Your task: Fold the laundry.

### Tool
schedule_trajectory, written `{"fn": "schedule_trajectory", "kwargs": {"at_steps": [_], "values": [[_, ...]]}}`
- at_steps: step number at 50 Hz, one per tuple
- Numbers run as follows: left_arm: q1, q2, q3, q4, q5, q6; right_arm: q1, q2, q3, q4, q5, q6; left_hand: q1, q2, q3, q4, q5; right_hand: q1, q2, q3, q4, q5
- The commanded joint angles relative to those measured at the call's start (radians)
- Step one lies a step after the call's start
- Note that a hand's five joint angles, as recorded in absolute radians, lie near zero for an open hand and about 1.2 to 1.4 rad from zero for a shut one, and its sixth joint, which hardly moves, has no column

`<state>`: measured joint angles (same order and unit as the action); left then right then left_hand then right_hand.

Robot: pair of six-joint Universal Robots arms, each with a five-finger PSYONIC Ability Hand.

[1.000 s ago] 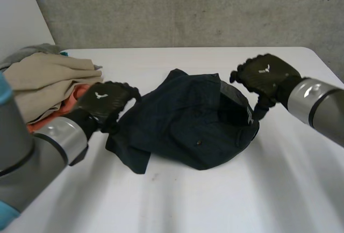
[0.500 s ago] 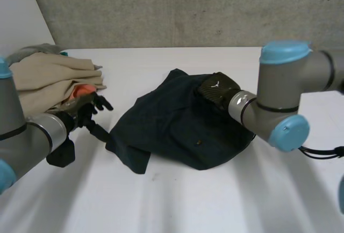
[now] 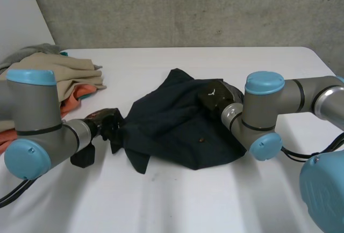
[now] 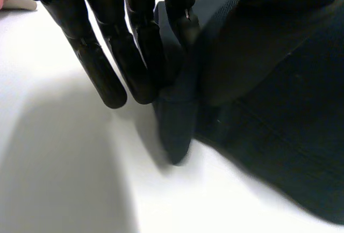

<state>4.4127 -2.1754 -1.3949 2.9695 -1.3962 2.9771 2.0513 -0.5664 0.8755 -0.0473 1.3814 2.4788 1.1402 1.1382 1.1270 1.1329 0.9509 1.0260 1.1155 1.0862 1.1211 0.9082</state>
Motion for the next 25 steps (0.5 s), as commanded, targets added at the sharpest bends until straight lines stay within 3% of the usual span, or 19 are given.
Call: {"fn": "schedule_trajectory", "kwargs": {"at_steps": [1,8,13,19,25], "values": [[0.022,0.078,0.025,-0.012,0.014,-0.023,-0.031,-0.154,0.054,-0.020,0.048,0.055,0.256,0.258,0.269,0.263,0.271,0.370,0.281,0.310,0.275,0.314],[0.062,0.371,-0.024,0.035,0.134,-0.046,-0.077,-0.446,0.160,0.058,0.027,0.126,0.256,0.258,0.269,0.263,0.271,0.370,0.281,0.310,0.275,0.314],[0.070,0.599,-0.049,0.034,0.175,-0.043,-0.137,-0.648,0.166,0.271,-0.004,0.107,0.256,0.258,0.269,0.263,0.271,0.370,0.281,0.310,0.275,0.314],[0.059,0.709,-0.088,-0.038,0.215,0.006,-0.191,-0.754,0.168,0.493,-0.068,0.083,0.256,0.258,0.269,0.263,0.271,0.370,0.281,0.310,0.275,0.314],[0.013,0.684,-0.156,-0.109,0.227,0.152,-0.247,-0.768,0.249,0.693,-0.173,-0.053,0.256,0.258,0.269,0.263,0.271,0.370,0.281,0.310,0.275,0.314]]}}
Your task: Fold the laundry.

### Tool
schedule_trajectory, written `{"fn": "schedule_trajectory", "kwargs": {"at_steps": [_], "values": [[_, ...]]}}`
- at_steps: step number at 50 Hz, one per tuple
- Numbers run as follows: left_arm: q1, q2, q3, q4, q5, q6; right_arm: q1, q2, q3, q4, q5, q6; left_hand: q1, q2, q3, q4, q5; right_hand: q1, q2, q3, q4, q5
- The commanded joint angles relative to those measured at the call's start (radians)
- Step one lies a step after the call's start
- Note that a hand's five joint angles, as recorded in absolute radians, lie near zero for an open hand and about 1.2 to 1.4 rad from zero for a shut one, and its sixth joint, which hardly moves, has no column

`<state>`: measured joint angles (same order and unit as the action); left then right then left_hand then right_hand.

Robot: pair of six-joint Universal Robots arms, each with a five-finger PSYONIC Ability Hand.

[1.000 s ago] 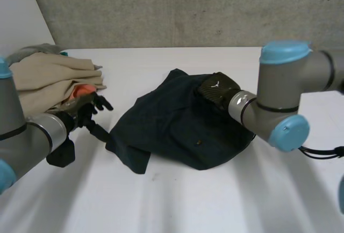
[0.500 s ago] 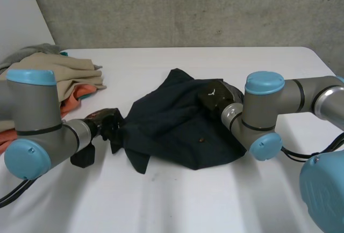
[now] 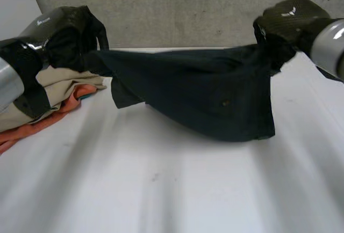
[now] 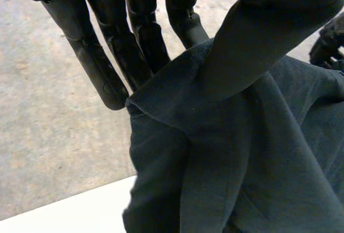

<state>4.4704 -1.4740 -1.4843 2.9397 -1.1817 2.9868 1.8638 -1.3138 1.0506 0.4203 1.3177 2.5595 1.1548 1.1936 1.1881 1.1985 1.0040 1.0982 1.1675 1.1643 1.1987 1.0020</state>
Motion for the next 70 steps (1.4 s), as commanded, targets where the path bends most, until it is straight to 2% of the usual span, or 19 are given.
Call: {"fn": "schedule_trajectory", "kwargs": {"at_steps": [1,4,9,16,20,21,24,25,28,29,31,35,43,48,55,59,61,65,70], "values": [[-0.049,-0.034,-0.077,-0.079,0.008,0.162,-0.064,-0.018,0.086,0.236,-0.118,-0.157,0.242,0.203,0.208,0.198,0.218,0.298,0.229,0.232,0.198,0.220],[-0.065,-0.129,-0.091,-0.050,-0.019,0.239,-0.066,0.027,0.127,0.235,-0.127,-0.232,0.242,0.203,0.208,0.198,0.218,0.298,0.229,0.232,0.198,0.220],[-0.095,-0.304,-0.042,0.030,-0.067,0.336,-0.040,0.154,0.129,0.206,-0.095,-0.242,0.242,0.203,0.208,0.198,0.218,0.298,0.229,0.232,0.198,0.220],[-0.126,-0.485,0.228,0.183,-0.128,0.382,0.012,0.347,-0.099,-0.001,-0.002,-0.164,0.242,0.203,0.208,0.198,0.218,0.298,0.229,0.232,0.198,0.220],[-0.123,-0.494,0.399,0.286,-0.182,0.357,0.035,0.369,-0.263,-0.260,0.047,-0.046,0.242,0.203,0.208,0.198,0.218,0.298,0.229,0.232,0.198,0.220],[-0.125,-0.480,0.445,0.352,-0.219,0.334,0.038,0.357,-0.288,-0.388,0.049,-0.012,0.242,0.203,0.208,0.198,0.218,0.298,0.229,0.232,0.198,0.220],[-0.122,-0.445,0.464,0.478,-0.275,0.301,0.038,0.306,-0.262,-0.646,0.037,0.043,0.242,0.203,0.208,0.198,0.218,0.298,0.229,0.232,0.198,0.220],[-0.119,-0.422,0.461,0.581,-0.303,0.285,0.034,0.265,-0.217,-0.828,0.022,0.088,0.242,0.203,0.208,0.198,0.218,0.298,0.229,0.232,0.198,0.220],[-0.109,-0.394,0.449,0.779,-0.299,0.264,0.031,0.214,-0.138,-1.081,-0.008,0.177,0.242,0.203,0.208,0.198,0.218,0.298,0.229,0.232,0.198,0.220],[-0.108,-0.385,0.440,0.794,-0.296,0.262,0.028,0.199,-0.097,-1.203,-0.027,0.239,0.242,0.203,0.208,0.198,0.218,0.298,0.229,0.232,0.198,0.220],[-0.103,-0.373,0.421,0.783,-0.286,0.265,0.020,0.192,-0.077,-1.245,-0.041,0.290,0.242,0.203,0.208,0.198,0.218,0.298,0.229,0.232,0.198,0.220],[-0.089,-0.347,0.354,0.696,-0.270,0.262,0.006,0.214,-0.081,-1.157,-0.069,0.360,0.242,0.203,0.208,0.198,0.218,0.298,0.229,0.232,0.198,0.220],[-0.112,-0.305,0.012,0.567,-0.243,0.256,-0.009,0.292,-0.063,-0.809,-0.176,0.318,0.242,0.203,0.208,0.198,0.218,0.298,0.229,0.232,0.198,0.220],[-0.145,-0.316,-0.178,0.567,-0.217,0.274,-0.015,0.329,0.069,-0.571,-0.233,0.135,0.242,0.203,0.208,0.198,0.218,0.298,0.229,0.232,0.198,0.220],[-0.168,-0.396,-0.320,0.547,-0.210,0.383,-0.018,0.354,0.261,-0.364,-0.204,-0.192,0.242,0.203,0.208,0.198,0.218,0.298,0.229,0.232,0.198,0.220],[-0.171,-0.397,-0.332,0.512,-0.217,0.428,-0.021,0.344,0.305,-0.342,-0.169,-0.191,0.242,0.203,0.208,0.198,0.218,0.298,0.228,0.232,0.197,0.219],[-0.166,-0.378,-0.335,0.493,-0.225,0.440,-0.026,0.323,0.324,-0.353,-0.150,-0.133,0.242,0.203,0.208,0.198,0.218,0.230,0.161,0.164,0.130,0.152],[-0.158,-0.315,-0.349,0.481,-0.225,0.443,-0.040,0.239,0.393,-0.348,-0.123,0.022,0.242,0.203,0.208,0.198,0.218,-0.411,-0.480,-0.477,-0.512,-0.489],[-0.157,-0.281,-0.369,0.480,-0.220,0.443,-0.060,0.127,0.468,-0.337,-0.095,0.142,0.242,0.203,0.208,0.198,0.218,-0.630,-0.699,-0.696,-0.730,-0.708]]}}
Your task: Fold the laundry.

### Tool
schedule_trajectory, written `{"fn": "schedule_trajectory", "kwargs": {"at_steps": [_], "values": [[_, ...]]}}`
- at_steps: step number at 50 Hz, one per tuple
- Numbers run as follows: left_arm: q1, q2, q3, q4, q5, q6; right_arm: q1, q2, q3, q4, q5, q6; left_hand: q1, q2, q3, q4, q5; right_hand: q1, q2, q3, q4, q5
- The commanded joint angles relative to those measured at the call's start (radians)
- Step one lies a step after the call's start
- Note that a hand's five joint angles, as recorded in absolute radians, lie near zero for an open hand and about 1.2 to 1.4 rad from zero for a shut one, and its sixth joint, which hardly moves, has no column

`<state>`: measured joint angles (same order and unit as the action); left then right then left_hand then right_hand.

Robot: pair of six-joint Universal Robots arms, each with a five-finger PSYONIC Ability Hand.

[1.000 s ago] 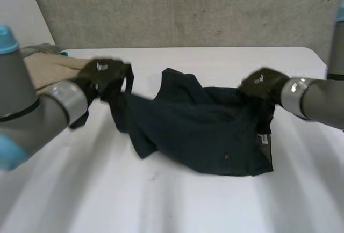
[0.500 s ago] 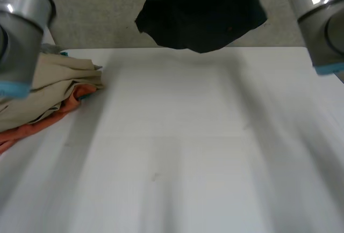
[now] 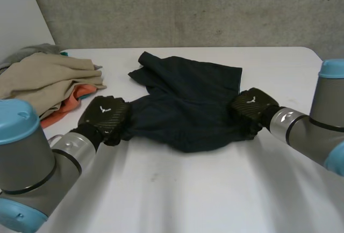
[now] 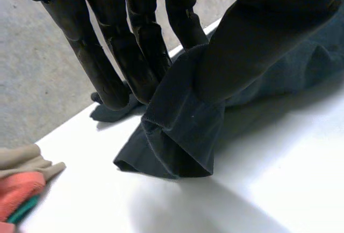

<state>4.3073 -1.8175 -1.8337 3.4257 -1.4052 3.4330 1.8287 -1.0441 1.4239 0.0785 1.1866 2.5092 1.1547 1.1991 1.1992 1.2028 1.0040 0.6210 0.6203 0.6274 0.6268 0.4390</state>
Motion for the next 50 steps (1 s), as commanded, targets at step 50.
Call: {"fn": "schedule_trajectory", "kwargs": {"at_steps": [50], "values": [[0.025,0.141,0.044,-0.529,0.143,0.129,0.118,-0.324,0.352,-0.114,0.249,0.111,0.242,0.197,0.197,0.193,0.218,0.775,0.776,0.769,0.769,0.783]]}}
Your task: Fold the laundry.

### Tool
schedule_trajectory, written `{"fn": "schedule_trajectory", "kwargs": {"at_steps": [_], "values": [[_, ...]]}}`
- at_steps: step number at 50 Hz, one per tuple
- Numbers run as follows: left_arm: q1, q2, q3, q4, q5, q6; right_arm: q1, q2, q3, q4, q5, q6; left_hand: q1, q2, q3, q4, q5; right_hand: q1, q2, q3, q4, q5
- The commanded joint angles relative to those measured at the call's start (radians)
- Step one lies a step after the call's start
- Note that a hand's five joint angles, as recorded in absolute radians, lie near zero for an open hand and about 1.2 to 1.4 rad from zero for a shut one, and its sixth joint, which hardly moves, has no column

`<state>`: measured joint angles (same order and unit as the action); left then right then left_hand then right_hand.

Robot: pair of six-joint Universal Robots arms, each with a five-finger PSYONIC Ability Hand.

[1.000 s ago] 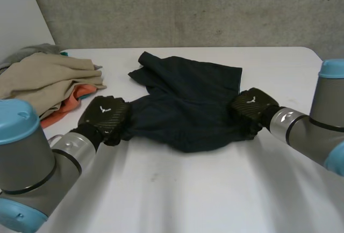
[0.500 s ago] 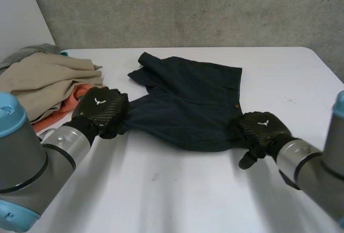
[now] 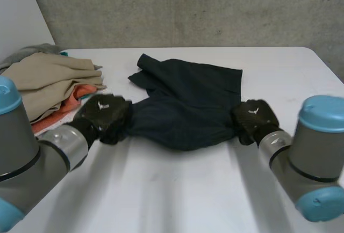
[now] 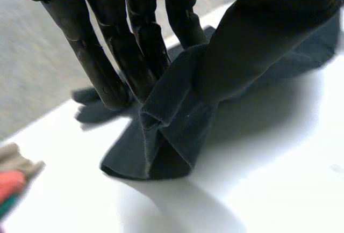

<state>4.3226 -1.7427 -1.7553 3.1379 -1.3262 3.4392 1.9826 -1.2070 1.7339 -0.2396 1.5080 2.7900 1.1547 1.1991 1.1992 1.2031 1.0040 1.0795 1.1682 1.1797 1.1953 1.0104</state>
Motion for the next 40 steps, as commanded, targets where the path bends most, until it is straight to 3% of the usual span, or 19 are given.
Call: {"fn": "schedule_trajectory", "kwargs": {"at_steps": [1,6,9,14,21,28,31,37,40], "values": [[0.009,0.077,-0.038,-0.274,0.067,0.136,-0.047,-0.167,0.042,0.251,-0.083,-0.200,0.242,0.197,0.197,0.193,0.218,0.317,0.228,0.217,0.201,0.211],[-0.012,0.117,-0.036,-0.450,0.071,0.189,-0.077,-0.178,0.038,0.564,-0.123,-0.419,0.242,0.197,0.197,0.193,0.218,0.317,0.228,0.217,0.201,0.211],[-0.049,0.106,-0.020,-0.455,0.062,0.198,-0.085,-0.166,0.024,0.647,-0.127,-0.496,0.242,0.197,0.197,0.193,0.218,0.317,0.228,0.217,0.201,0.211],[-0.090,-0.016,0.042,-0.368,-0.034,0.201,-0.085,-0.066,-0.058,0.582,-0.117,-0.453,0.242,0.197,0.197,0.193,0.218,0.317,0.228,0.217,0.201,0.211],[-0.069,-0.207,0.223,-0.286,-0.154,0.264,-0.047,0.075,-0.215,0.525,-0.081,-0.388,0.242,0.197,0.197,0.193,0.218,0.317,0.228,0.217,0.201,0.211],[-0.034,-0.268,0.663,-0.225,-0.177,0.276,-0.004,0.145,-0.634,0.320,0.015,-0.320,0.242,0.197,0.197,0.193,0.218,0.317,0.228,0.217,0.201,0.211],[-0.015,-0.241,0.841,-0.115,-0.180,0.220,0.009,0.144,-0.784,0.116,0.029,-0.281,0.242,0.197,0.197,0.193,0.218,0.317,0.228,0.217,0.201,0.211],[0.015,-0.143,0.904,0.291,-0.189,0.017,0.010,0.115,-0.843,-0.390,0.021,-0.163,0.242,0.197,0.197,0.193,0.218,0.317,0.228,0.217,0.201,0.211],[0.028,-0.120,0.870,0.335,-0.176,-0.041,0.005,0.122,-0.832,-0.487,0.015,-0.155,0.242,0.197,0.197,0.193,0.218,0.317,0.228,0.217,0.201,0.211]]}}
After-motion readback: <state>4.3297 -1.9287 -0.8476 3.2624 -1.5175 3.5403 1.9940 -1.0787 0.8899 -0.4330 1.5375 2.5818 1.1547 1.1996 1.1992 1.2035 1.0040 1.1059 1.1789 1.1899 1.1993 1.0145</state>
